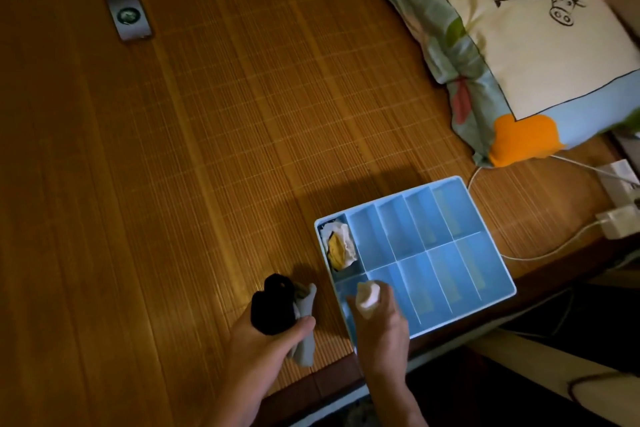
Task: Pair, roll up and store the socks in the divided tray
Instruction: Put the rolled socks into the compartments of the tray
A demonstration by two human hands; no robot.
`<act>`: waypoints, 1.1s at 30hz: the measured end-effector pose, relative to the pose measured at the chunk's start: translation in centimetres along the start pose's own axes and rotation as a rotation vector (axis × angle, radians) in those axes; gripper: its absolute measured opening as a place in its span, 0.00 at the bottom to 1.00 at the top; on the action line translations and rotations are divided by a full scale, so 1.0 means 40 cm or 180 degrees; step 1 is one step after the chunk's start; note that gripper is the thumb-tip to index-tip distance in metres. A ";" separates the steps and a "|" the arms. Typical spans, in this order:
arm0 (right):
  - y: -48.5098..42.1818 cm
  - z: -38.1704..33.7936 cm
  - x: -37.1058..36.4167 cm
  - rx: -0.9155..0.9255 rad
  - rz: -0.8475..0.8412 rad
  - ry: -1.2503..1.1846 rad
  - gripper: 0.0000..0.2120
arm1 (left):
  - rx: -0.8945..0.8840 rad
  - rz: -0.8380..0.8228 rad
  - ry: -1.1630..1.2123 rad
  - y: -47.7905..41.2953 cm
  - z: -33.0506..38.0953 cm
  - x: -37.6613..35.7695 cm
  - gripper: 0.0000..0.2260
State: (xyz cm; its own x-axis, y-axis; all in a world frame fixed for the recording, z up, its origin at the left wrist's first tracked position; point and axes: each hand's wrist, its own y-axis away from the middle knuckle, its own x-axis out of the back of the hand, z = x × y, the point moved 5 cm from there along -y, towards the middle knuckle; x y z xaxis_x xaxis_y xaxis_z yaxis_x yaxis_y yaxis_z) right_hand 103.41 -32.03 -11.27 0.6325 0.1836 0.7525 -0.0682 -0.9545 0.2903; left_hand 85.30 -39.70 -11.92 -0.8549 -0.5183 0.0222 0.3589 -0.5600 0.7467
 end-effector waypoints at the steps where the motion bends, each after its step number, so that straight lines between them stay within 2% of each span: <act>1: -0.003 0.003 -0.015 0.0062 -0.0057 0.0104 0.14 | 0.0004 -0.0019 -0.0014 -0.001 -0.009 -0.004 0.19; 5: 0.003 0.018 -0.078 0.0207 -0.0059 0.0429 0.21 | 0.0021 -0.0102 -0.0067 -0.001 -0.034 -0.016 0.19; 8: 0.023 0.018 -0.094 0.0070 -0.0002 0.0348 0.27 | -0.0008 -0.0093 -0.0118 0.002 -0.042 -0.015 0.19; 12: 0.040 0.045 -0.103 -0.0025 0.0125 0.0044 0.23 | -0.0074 -0.0114 -0.0123 0.002 -0.047 -0.013 0.17; 15: 0.051 0.052 -0.114 0.0334 0.0455 0.0559 0.23 | 0.0019 -0.0185 -0.0089 -0.002 -0.053 -0.013 0.18; 18: 0.047 0.053 -0.108 0.0314 0.0834 0.1059 0.22 | 0.0007 -0.0248 -0.0087 -0.003 -0.050 -0.018 0.18; 21: 0.037 0.070 -0.102 0.0242 0.0772 0.0709 0.21 | -0.0014 -0.0255 -0.0119 -0.004 -0.046 -0.025 0.19; 23: 0.038 0.066 -0.090 0.0386 0.0704 0.0489 0.14 | -0.0078 -0.0253 -0.0110 -0.004 -0.033 -0.033 0.19; 24: 0.038 0.060 -0.085 0.0473 0.0657 0.0537 0.10 | -0.0103 -0.0264 -0.0082 -0.006 -0.030 -0.036 0.20; 26: 0.039 0.048 -0.072 0.0502 0.0577 0.0721 0.11 | -0.0123 -0.0287 -0.0076 -0.005 -0.028 -0.041 0.23; 28: 0.050 0.020 -0.040 0.0410 0.0664 0.0372 0.15 | -0.0080 -0.0250 -0.0075 -0.004 -0.025 -0.054 0.22; 30: 0.074 -0.027 0.011 0.0193 0.0683 -0.0648 0.14 | 0.0065 -0.0206 0.0028 -0.002 -0.018 -0.070 0.18; 31: 0.080 -0.049 0.017 -0.0050 0.0373 -0.1264 0.16 | 0.0033 -0.0221 0.0103 -0.003 -0.011 -0.073 0.16; 33: 0.091 -0.089 0.001 -0.0650 -0.0696 -0.2293 0.22 | 0.0074 -0.0378 0.0101 -0.002 0.000 -0.091 0.15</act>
State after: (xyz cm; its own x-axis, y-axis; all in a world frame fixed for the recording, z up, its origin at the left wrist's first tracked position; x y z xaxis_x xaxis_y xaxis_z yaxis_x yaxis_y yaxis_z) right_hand 100.45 -34.66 -8.11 0.9883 0.0980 0.1164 0.0192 -0.8391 0.5436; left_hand 88.38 -37.80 -12.06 -0.8784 -0.4697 -0.0881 0.2468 -0.6036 0.7581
